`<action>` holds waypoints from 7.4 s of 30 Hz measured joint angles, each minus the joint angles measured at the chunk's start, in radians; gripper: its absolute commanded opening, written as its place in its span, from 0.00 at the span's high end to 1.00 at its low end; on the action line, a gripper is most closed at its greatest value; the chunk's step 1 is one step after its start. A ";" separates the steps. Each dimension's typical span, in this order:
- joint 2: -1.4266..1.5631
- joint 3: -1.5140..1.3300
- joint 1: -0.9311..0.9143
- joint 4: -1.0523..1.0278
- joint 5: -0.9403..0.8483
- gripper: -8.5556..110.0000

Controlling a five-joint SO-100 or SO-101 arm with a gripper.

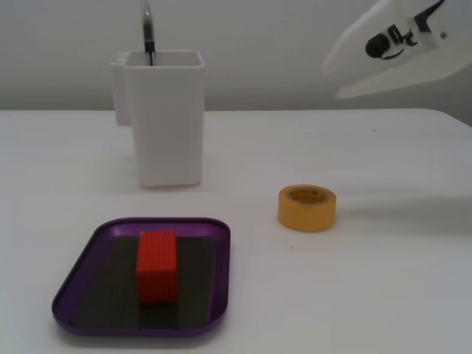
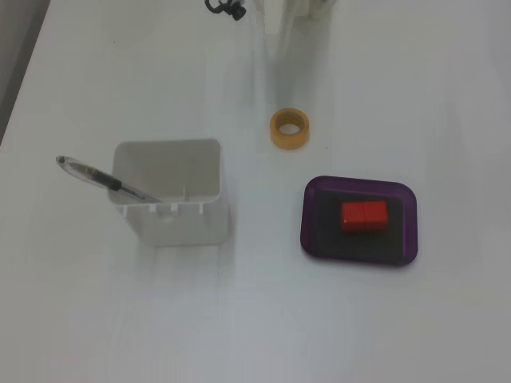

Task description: Remove the cube from the box.

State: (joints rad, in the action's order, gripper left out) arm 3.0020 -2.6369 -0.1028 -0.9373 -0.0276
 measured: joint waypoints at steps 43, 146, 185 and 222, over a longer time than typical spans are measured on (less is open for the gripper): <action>-2.022 1.609 0.273 -0.104 0.112 0.81; -1.120 0.430 0.316 0.275 0.097 0.89; 0.072 -0.158 0.281 0.031 0.018 0.75; 0.360 -0.430 0.092 -0.163 0.020 0.90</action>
State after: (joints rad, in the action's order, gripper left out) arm 3.3625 -3.0664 -0.0107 -1.0999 -0.0077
